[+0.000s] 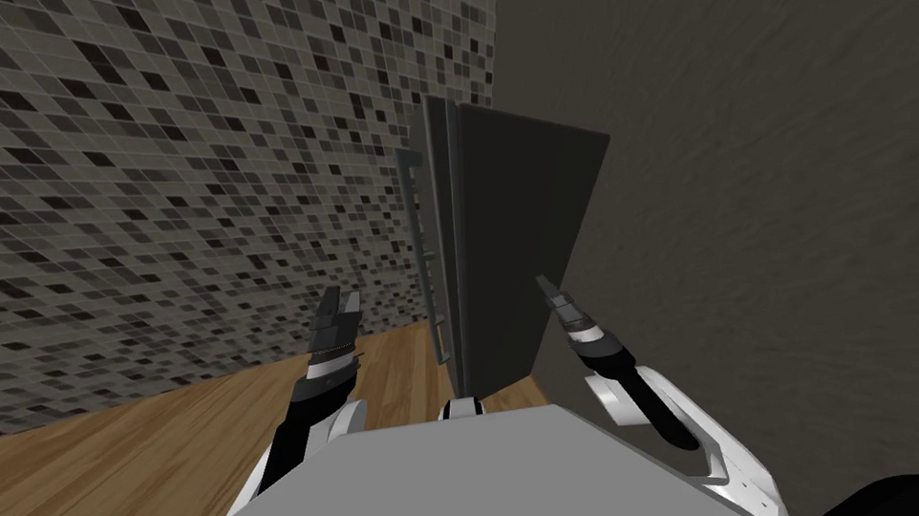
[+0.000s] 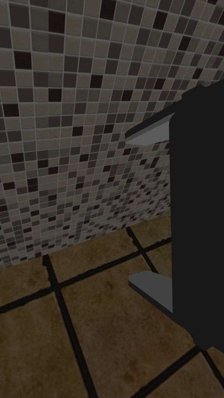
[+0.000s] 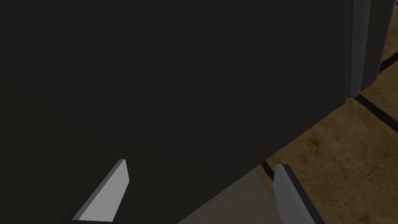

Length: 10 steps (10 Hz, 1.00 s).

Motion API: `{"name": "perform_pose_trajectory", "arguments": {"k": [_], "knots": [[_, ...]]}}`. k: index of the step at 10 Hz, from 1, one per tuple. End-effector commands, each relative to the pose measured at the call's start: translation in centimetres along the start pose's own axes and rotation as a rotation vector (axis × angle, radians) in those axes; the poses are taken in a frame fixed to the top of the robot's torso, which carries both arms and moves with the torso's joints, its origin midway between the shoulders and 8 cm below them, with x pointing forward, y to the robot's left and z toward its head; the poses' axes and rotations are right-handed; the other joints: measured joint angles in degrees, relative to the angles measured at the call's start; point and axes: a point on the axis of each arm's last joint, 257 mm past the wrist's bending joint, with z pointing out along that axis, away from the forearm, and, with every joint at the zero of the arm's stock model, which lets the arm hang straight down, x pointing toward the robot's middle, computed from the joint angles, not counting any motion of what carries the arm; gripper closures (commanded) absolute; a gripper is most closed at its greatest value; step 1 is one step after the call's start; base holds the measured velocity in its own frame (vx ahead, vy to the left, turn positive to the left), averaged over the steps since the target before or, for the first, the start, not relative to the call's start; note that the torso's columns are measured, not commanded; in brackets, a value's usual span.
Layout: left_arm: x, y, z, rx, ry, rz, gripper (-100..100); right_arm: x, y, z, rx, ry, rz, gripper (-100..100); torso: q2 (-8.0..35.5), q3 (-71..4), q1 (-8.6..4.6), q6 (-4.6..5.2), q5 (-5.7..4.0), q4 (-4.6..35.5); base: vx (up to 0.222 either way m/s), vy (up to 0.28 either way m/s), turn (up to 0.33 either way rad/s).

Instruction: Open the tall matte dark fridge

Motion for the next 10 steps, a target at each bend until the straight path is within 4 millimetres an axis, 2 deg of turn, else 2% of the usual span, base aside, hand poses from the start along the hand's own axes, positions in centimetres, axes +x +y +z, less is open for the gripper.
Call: {"name": "perform_pose_trajectory", "arguments": {"k": [1,10], "knots": [[0.0,0.0,0.0,0.0,0.0,0.0,0,0.0,0.0,0.5,-0.029,0.06,-0.085,-100,0.03,0.02,0.05,0.02,0.01,0.01,0.02,0.081,-0.067],[0.0,0.0,0.0,0.0,0.0,0.0,0,-1.3,0.0,3.1,-0.166,0.259,-0.471,-100,0.02,0.02,-0.04,0.0,-0.01,0.01,0.023,0.084,-0.107]]}}
